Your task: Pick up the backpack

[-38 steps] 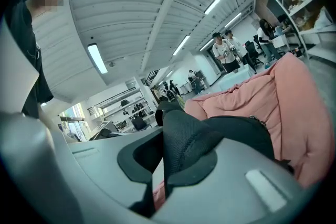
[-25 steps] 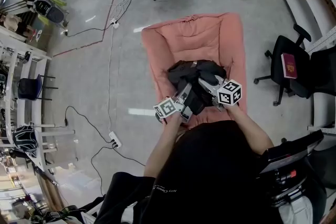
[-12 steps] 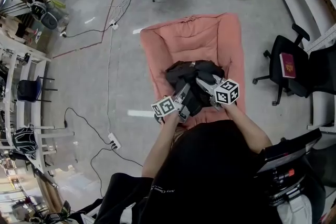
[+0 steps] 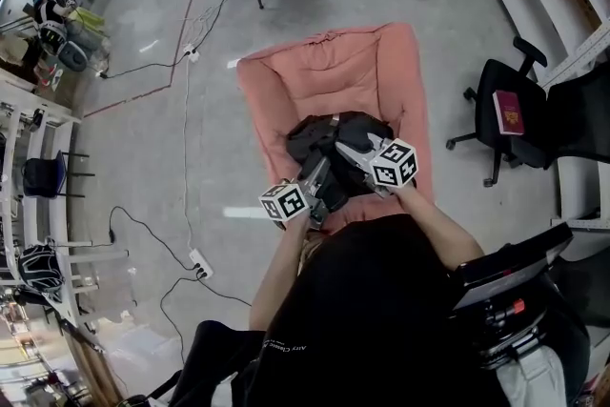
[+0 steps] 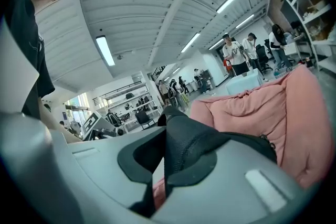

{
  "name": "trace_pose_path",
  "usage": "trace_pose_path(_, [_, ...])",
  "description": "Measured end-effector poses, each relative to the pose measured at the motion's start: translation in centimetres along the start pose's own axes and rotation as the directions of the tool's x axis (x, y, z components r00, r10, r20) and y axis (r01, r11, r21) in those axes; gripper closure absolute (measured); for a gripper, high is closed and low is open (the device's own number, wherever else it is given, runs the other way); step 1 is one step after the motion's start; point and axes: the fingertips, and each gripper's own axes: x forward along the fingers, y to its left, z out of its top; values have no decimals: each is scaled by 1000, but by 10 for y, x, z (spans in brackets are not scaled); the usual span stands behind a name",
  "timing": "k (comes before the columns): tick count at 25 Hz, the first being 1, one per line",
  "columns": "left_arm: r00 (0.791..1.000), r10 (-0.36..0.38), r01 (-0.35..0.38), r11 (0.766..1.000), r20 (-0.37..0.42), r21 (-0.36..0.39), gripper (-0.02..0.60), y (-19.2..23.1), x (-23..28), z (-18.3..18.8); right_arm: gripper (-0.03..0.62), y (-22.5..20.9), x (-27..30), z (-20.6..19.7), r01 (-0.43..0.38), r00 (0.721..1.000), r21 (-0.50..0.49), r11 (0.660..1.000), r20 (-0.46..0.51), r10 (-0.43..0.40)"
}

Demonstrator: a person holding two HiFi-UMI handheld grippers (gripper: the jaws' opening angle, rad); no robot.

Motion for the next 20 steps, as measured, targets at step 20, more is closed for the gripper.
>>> trace_pose_path(20, [987, 43, -106, 895, 152, 433, 554, -109, -10, 140, 566, 62, -25, 158, 98, 988, -505, 858, 155, -21])
